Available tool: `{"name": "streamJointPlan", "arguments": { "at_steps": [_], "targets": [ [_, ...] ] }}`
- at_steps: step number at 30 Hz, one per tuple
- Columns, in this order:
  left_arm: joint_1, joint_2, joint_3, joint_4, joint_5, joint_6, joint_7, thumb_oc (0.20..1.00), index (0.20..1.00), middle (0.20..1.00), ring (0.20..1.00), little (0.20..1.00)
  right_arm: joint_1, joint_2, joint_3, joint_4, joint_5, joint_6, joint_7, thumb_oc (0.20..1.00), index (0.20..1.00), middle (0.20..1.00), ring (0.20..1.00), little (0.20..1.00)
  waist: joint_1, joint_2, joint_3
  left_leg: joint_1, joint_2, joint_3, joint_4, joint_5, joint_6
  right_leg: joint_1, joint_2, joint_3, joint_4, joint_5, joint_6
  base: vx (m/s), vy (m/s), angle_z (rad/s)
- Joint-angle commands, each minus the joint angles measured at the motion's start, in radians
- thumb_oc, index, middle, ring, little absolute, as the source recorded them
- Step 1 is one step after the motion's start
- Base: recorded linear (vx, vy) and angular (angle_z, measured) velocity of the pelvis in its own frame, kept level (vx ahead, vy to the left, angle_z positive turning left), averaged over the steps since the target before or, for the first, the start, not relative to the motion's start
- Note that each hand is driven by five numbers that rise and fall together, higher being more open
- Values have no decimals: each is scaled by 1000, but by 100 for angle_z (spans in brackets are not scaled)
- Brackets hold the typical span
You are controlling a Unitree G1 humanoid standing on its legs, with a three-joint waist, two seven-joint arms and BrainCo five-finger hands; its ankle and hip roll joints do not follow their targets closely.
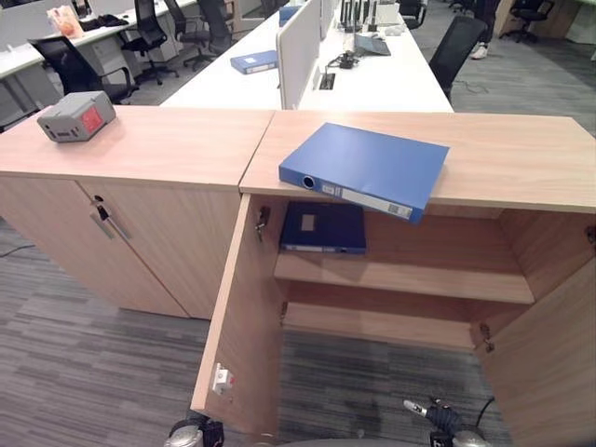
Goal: Put the empty folder in the office cabinet
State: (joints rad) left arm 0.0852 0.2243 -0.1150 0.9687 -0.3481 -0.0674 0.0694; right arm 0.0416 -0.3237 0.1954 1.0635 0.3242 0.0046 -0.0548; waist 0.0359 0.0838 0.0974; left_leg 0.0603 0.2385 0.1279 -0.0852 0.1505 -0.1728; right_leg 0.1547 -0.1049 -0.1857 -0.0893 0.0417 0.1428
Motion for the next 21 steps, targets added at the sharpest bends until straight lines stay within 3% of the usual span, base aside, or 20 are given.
{"name": "streamJointPlan", "arguments": {
  "at_steps": [1,2,3,4,5,7,8,21],
  "targets": [
    [-97,10,-26,-40,-40,-31,-8,1000,1000,1000,1000,1000,-104,-23,21,-25,-29,-30,3,1000,1000,1000,1000,1000,22,-50,117,-40,-1,-145,151,-42,-24,32,-25,-31,2,-85,-20,-103,-156,-4],
    [-105,7,-33,-45,-44,-30,-10,1000,1000,1000,1000,1000,-111,-33,22,-20,-25,-27,4,1000,1000,1000,1000,1000,19,-65,130,-72,-78,-198,230,-81,-4,30,-34,-36,2,-78,-31,-101,-153,3],
    [-106,7,-32,-45,-44,-30,-10,1000,1000,1000,1000,1000,-112,-33,22,-20,-24,-27,4,1000,1000,1000,1000,1000,17,-66,131,-75,-80,-201,237,-85,-3,31,-35,-39,2,-79,-30,-103,-143,13],
    [-111,5,-35,-46,-46,-28,-10,1000,1000,1000,1000,1000,-115,-34,20,-23,-21,-24,4,1000,1000,1000,1000,1000,13,-76,136,-91,-121,-189,280,-116,16,30,-41,-42,2,-76,-37,-73,-74,8],
    [-107,5,-36,-51,-41,-26,-14,1000,1000,1000,1000,1000,-117,-34,21,-17,-22,-22,7,1000,1000,1000,1000,1000,7,-84,131,-77,-158,-137,292,-182,45,22,-39,-39,4,-77,-45,-86,-67,8],
    [-107,3,-40,-54,-35,-20,-14,1000,1000,1000,1000,1000,-115,-32,16,-18,-20,-23,4,1000,1000,1000,1000,1000,1,-83,130,-69,-155,-99,297,-190,53,21,-35,-39,11,-80,-49,-26,10,6],
    [-105,6,-46,-70,-25,-15,-19,1000,1000,1000,1000,1000,-118,-27,14,-14,-15,-21,0,1000,1000,1000,1000,1000,-2,-78,125,-67,-144,-49,293,-193,58,19,-26,-40,16,-84,-55,3,30,5],
    [-103,21,-36,-28,12,-12,-23,1000,1000,1000,1000,1000,-111,20,28,17,-36,-10,5,1000,1000,1000,1000,1000,13,-94,79,46,-169,-60,70,-169,79,22,-35,-65,19,-65,-22,50,64,9]
  ]
}}
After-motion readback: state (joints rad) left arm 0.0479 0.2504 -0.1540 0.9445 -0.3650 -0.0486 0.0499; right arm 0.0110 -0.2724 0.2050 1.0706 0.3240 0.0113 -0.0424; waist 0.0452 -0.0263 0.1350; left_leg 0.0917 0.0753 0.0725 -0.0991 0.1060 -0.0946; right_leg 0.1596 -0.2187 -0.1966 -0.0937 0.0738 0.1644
